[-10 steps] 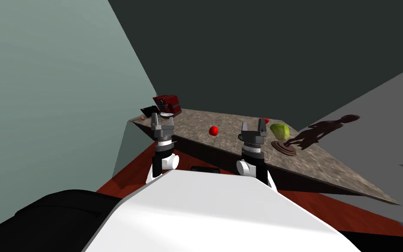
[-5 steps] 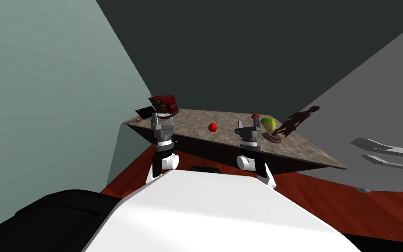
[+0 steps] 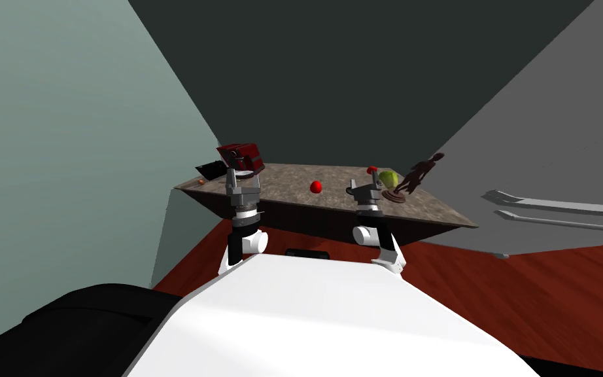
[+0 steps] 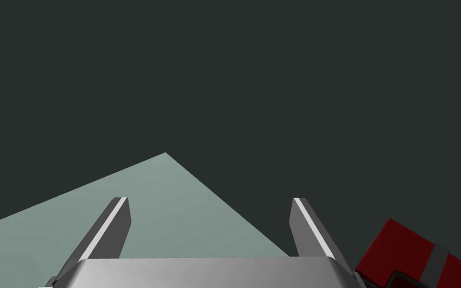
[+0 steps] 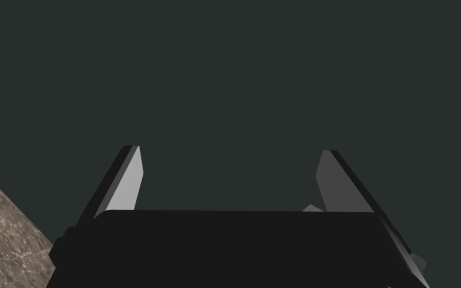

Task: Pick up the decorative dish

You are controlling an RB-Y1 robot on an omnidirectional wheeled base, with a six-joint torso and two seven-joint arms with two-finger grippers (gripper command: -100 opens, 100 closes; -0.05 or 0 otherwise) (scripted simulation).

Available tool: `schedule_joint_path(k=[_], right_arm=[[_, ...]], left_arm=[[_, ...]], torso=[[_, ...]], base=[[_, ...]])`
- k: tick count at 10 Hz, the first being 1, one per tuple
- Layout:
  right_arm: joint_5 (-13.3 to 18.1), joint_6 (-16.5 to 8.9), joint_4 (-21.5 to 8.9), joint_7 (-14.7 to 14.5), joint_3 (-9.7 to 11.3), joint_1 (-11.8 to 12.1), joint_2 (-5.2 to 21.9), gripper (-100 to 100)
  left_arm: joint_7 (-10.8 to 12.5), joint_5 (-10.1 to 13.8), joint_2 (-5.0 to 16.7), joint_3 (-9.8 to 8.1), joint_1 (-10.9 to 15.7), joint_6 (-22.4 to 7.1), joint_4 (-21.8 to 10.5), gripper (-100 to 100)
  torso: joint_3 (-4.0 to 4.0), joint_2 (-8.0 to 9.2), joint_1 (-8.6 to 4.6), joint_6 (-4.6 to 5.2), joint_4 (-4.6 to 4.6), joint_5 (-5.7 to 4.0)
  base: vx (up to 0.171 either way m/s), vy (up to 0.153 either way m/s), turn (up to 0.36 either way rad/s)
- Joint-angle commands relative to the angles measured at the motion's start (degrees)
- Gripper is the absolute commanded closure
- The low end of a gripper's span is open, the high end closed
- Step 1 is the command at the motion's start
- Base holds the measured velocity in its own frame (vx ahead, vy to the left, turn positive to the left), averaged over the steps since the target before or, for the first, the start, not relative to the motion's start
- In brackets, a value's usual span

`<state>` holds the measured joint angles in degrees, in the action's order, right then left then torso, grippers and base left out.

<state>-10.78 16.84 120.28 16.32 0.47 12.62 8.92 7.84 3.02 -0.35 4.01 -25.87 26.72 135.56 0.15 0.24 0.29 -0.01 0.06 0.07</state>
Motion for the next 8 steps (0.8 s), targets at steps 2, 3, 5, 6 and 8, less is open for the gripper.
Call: schedule_joint_path(k=[2,3,5,6,8], right_arm=[[-3.4,-4.2,-3.5,4.4,-0.4,-4.2,1.1,-100],[-3.4,-5.3,-3.5,5.6,-0.4,-4.2,1.1,-100],[-5.1,-7.8,-5.2,8.2,-0.6,-6.3,1.6,-100],[-6.9,-9.8,-7.1,10.3,-0.8,-8.4,2.1,-100],[-8.7,-12.7,-9.1,13.0,-0.9,-10.5,2.5,-100]], left_arm=[[0.0,0.0,0.0,0.00,0.0,0.0,0.0,0],[0.0,0.0,0.0,0.00,0.0,0.0,0.0,0],[0.0,0.0,0.0,0.00,0.0,0.0,0.0,0],[0.0,0.0,0.0,0.00,0.0,0.0,0.0,0],[0.0,0.0,0.0,0.00,0.0,0.0,0.0,0]], torso=[[-0.01,-0.01,-0.03,0.01,-0.01,-0.01],[0.01,0.03,-0.01,0.03,0.00,-0.01],[-0.05,-0.08,-0.02,0.01,-0.02,0.00],[-0.07,-0.13,-0.07,0.00,-0.03,-0.01],[-0.09,-0.16,-0.15,0.00,-0.03,-0.03]], base=[[-0.088,0.056,-0.203],[-0.070,0.055,-0.086],[-0.055,0.039,-0.097],[-0.059,0.016,-0.166],[-0.042,0.009,-0.117]])
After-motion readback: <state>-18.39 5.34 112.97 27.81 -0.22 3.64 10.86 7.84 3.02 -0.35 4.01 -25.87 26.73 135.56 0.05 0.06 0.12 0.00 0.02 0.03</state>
